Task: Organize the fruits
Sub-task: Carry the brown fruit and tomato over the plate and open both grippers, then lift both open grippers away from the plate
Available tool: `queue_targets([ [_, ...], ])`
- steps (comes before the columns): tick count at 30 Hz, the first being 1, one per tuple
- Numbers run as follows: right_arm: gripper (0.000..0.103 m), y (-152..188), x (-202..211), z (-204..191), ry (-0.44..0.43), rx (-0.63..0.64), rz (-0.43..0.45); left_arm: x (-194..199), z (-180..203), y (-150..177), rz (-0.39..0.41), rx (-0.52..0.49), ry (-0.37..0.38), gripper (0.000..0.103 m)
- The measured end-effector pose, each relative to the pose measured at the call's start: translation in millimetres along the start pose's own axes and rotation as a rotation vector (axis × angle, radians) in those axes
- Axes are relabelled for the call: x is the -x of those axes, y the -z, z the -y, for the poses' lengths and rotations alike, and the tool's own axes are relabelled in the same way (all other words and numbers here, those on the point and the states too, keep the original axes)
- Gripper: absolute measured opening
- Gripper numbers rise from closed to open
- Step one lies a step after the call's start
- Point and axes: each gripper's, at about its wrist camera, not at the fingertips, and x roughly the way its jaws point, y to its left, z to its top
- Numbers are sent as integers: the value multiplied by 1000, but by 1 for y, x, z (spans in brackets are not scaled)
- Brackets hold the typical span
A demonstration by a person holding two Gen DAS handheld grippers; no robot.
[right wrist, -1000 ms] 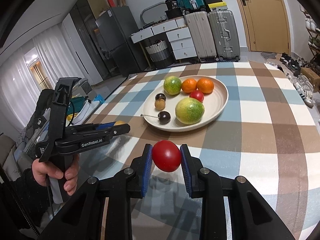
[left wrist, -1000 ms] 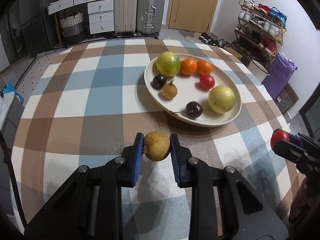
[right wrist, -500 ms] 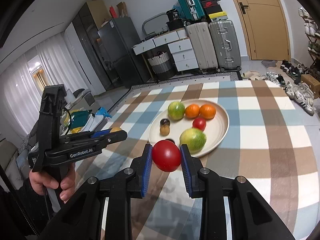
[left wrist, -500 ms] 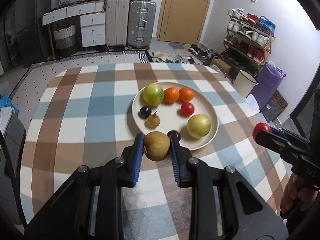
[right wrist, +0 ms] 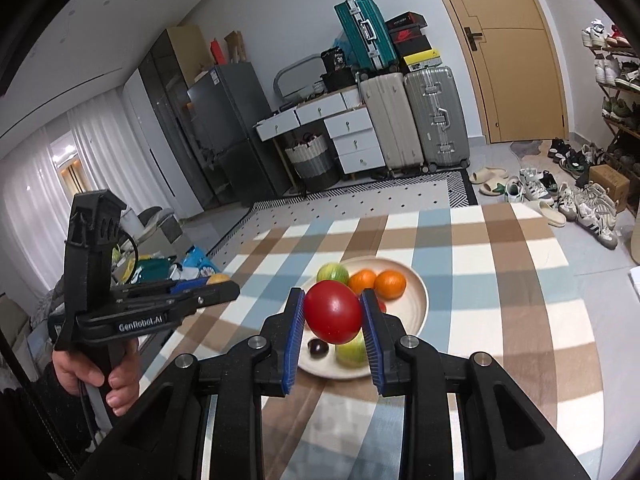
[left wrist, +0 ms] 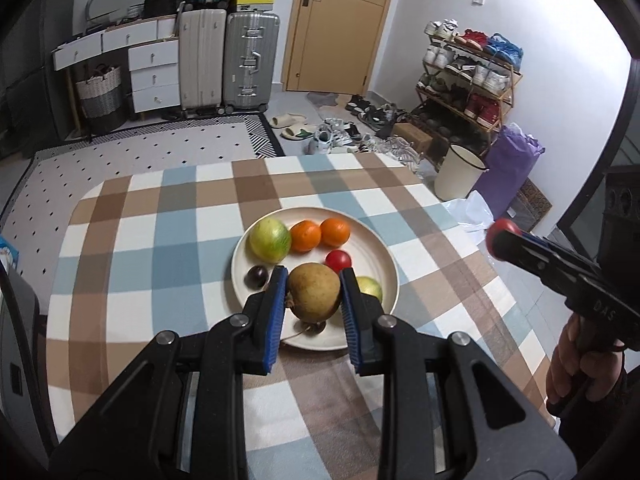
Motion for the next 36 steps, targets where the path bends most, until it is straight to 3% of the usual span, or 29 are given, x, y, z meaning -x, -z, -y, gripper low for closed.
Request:
queue_targets([
  [9,28,-18,-41,13,-9,-71,-17,-41,-1,-10,-19,-15,54,23],
  [18,28,-1,-105,15,5,-33,-154,-104,-6,1,-102,-29,66,23],
  [31,29,16,-146,26,10,-50,-228,-146,-15,11,-159,-59,66,24],
  [32,32,17,-147,27,22,-53,-229,-147,-14,12,-170,-67,59,25],
  [34,46,17,-145,30,36,-69,-223,-147,-12,11,-174,-81,68,33],
  [36,48,16,-136,33,24,-94,-192,-143,-9,11,-157,-93,57,42],
])
